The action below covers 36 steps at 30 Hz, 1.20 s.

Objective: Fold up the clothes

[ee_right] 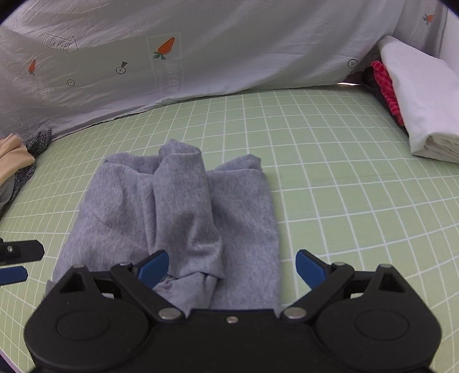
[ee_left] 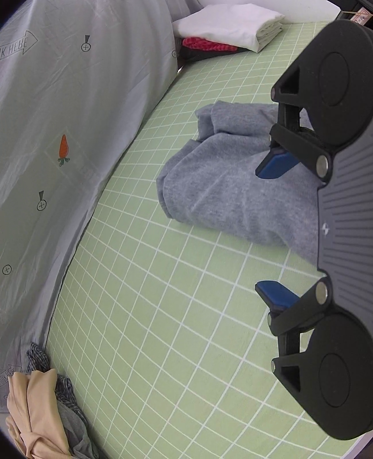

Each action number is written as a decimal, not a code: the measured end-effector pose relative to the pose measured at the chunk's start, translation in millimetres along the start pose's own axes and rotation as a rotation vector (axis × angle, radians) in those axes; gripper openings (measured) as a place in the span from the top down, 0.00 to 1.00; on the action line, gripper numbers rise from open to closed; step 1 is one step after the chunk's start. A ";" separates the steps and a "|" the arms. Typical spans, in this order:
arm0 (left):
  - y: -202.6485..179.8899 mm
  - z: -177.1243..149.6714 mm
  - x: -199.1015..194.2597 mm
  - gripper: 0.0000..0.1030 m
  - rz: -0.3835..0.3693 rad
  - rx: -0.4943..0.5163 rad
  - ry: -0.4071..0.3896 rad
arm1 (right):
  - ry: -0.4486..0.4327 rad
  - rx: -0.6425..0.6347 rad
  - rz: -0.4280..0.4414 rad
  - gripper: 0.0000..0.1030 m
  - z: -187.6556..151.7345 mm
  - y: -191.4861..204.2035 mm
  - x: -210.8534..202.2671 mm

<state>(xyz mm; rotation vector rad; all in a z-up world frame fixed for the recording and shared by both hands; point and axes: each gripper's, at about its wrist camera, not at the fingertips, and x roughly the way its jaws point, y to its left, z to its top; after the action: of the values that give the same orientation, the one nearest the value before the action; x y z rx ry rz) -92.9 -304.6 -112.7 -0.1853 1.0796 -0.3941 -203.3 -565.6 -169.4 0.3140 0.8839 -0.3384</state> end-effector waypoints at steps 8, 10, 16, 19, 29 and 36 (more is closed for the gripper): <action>14.3 39.3 27.2 0.23 -0.013 0.070 0.054 | 0.081 0.045 0.028 0.57 -5.4 26.1 40.1; 12.0 45.7 31.8 0.23 -0.024 0.085 0.055 | 0.084 0.055 0.043 0.89 -4.5 25.5 42.8; -8.0 55.8 49.5 0.20 -0.077 0.145 0.069 | -0.086 -0.026 -0.001 0.92 24.3 15.7 -1.2; -20.3 53.5 59.6 0.18 -0.085 0.183 0.089 | -0.070 0.018 -0.085 0.72 32.4 -8.0 3.3; -30.5 34.2 70.4 0.11 -0.109 0.193 0.139 | 0.094 0.178 -0.050 0.22 14.0 -58.7 49.5; -43.5 33.3 99.0 0.10 -0.132 0.159 0.199 | 0.140 0.105 -0.046 0.16 19.0 -49.6 69.0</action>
<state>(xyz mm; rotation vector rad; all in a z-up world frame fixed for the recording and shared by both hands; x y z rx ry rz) -32.5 -385.5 -163.7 -0.0776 1.2288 -0.6249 -169.9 -628.8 -219.0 0.4186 1.0137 -0.4106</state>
